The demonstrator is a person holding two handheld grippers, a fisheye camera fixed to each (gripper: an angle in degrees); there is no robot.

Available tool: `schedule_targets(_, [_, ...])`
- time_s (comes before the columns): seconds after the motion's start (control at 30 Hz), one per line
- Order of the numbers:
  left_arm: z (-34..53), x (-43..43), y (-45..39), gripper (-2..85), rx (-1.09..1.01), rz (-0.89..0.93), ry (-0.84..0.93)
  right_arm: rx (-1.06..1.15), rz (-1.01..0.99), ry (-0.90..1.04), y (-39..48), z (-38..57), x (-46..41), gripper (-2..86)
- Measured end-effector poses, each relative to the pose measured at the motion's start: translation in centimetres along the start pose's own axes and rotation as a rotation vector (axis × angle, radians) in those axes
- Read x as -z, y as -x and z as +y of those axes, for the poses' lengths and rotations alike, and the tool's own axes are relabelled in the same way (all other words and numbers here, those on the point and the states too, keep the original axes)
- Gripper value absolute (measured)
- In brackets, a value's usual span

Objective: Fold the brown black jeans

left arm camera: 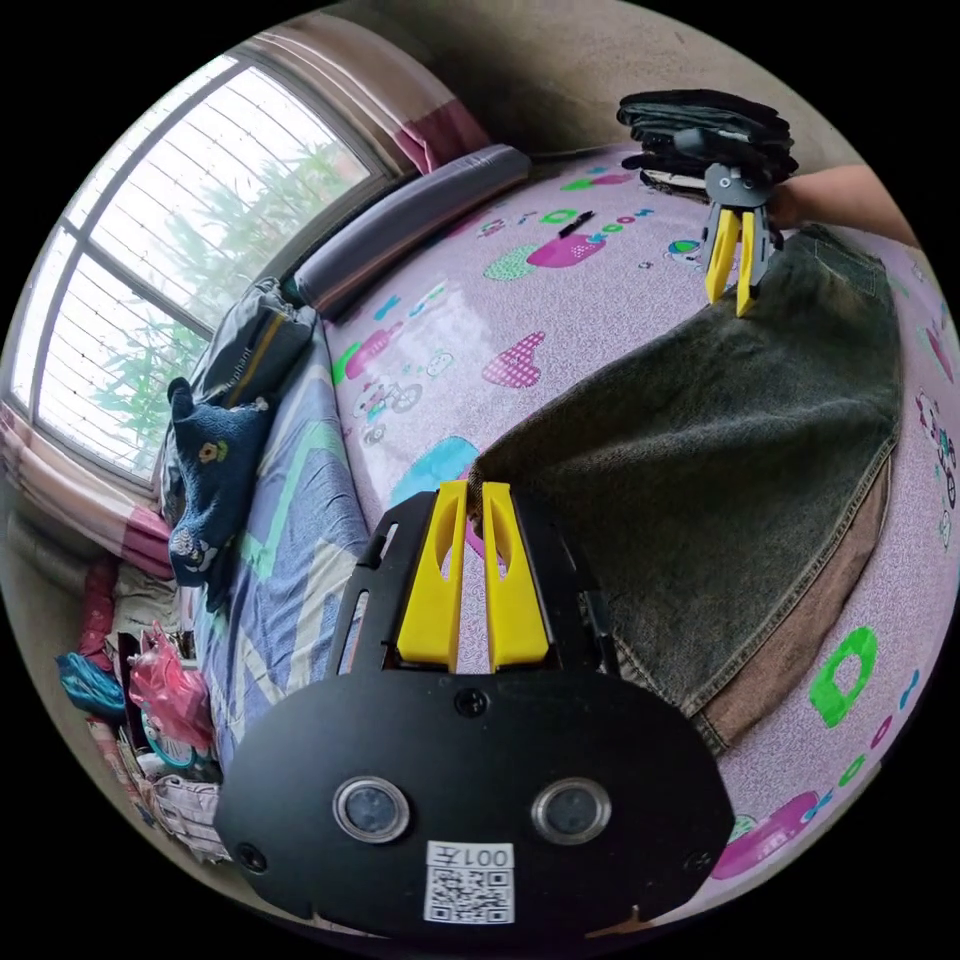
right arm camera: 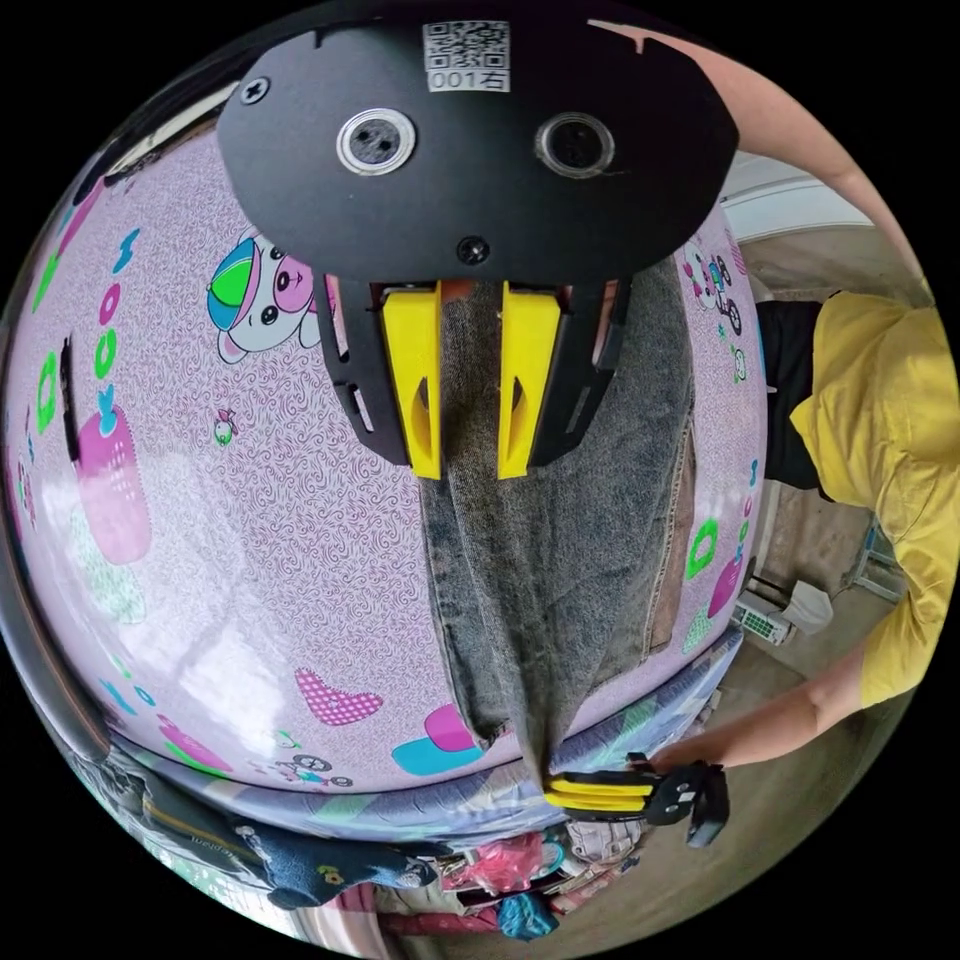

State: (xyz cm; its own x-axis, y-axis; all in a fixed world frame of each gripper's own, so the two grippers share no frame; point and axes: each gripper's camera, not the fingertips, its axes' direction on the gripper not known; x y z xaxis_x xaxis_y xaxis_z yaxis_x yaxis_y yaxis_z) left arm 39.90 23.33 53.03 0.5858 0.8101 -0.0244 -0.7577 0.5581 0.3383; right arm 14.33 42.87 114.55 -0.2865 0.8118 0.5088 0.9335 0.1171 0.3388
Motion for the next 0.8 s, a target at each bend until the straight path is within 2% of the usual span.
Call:
schedule_targets(0.2, [0.9, 1.9, -0.4, -0.9, -0.002, -0.022, -0.047, 0.015, -0.077, 0.024, -1.1, 0.4, -1.2, 2.9])
schedule_targets(0.33, [0.1, 1.0, 0.5, -0.9, 0.015, 0.007, -0.009, -0.012, 0.051, -0.001, -0.9, 1.0, -1.5, 1.1])
schedule_targets(0.5, [-3.0, -4.5, 1.6, -0.8, 0.049, 0.141, 0.234, -0.109, 0.115, 0.043, -1.8, 1.1, -5.0, 1.1])
schedule_targets(0.63, [-3.9, -6.2, 2.1, -0.1, 0.090, 0.180, 0.317, -0.144, 0.122, 0.024, -1.8, 2.0, -6.6, 1.5])
schedule_targets(0.8, [-1.9, -7.5, 5.5, 0.1, 0.300, 0.236, 0.371, -0.221, 0.061, -0.048, -2.5, 3.9, -7.3, 1.8])
